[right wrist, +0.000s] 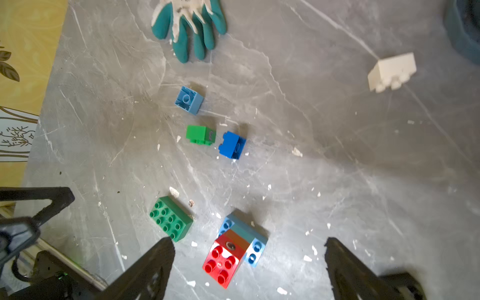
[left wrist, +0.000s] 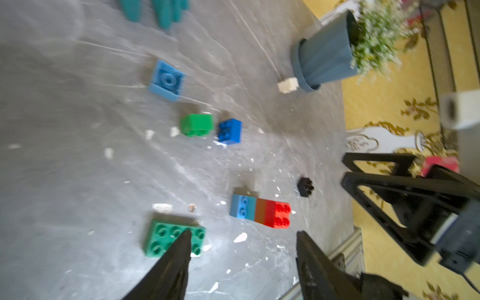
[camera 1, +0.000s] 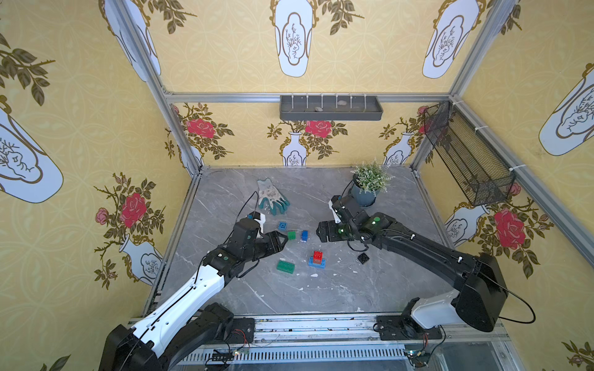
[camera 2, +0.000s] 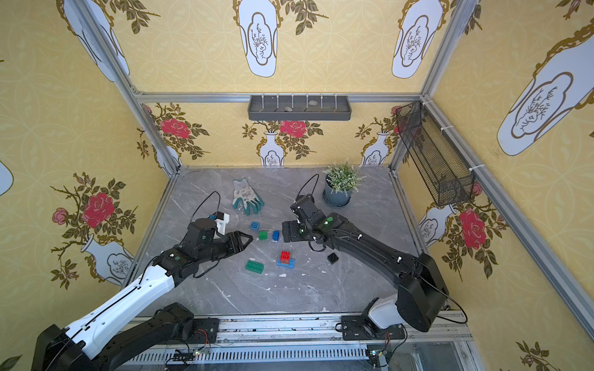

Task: Assemble the number 1 with lego
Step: Assemble the lego brick with the lego brick.

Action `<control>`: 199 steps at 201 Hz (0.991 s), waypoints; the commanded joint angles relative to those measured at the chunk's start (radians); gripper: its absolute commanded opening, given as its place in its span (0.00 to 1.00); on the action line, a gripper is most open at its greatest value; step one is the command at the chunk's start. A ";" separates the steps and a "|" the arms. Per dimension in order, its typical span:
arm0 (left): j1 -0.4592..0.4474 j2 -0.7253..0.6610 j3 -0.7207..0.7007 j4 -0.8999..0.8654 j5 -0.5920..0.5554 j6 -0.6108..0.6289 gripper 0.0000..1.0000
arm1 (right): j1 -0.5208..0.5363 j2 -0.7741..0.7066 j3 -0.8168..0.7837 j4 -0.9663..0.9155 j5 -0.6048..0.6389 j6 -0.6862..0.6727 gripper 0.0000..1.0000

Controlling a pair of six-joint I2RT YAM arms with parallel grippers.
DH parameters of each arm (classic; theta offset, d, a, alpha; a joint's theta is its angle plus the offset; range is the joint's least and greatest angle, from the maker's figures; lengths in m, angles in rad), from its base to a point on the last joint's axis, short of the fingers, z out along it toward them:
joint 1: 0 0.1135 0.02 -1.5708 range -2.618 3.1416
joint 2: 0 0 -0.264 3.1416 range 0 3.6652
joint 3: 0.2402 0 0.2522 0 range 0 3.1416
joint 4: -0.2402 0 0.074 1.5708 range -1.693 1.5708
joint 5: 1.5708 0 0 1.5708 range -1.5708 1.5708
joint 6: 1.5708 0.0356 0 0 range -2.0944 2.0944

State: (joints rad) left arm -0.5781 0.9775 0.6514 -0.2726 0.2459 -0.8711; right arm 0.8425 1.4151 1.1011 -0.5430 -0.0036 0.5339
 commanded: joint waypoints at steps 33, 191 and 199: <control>-0.148 0.134 0.075 0.068 0.098 0.022 0.65 | -0.036 -0.039 -0.058 -0.018 -0.098 0.208 0.90; -0.183 0.343 0.080 0.153 0.110 -0.106 0.36 | 0.015 0.068 -0.107 0.072 -0.221 0.309 0.53; -0.181 0.350 0.078 0.169 0.115 -0.109 0.36 | 0.015 0.062 -0.110 0.069 -0.217 0.309 0.50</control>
State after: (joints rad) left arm -0.7639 1.3159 0.7456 -0.1677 0.3866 -0.9520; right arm 0.8558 1.4853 0.9897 -0.4706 -0.2298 0.8371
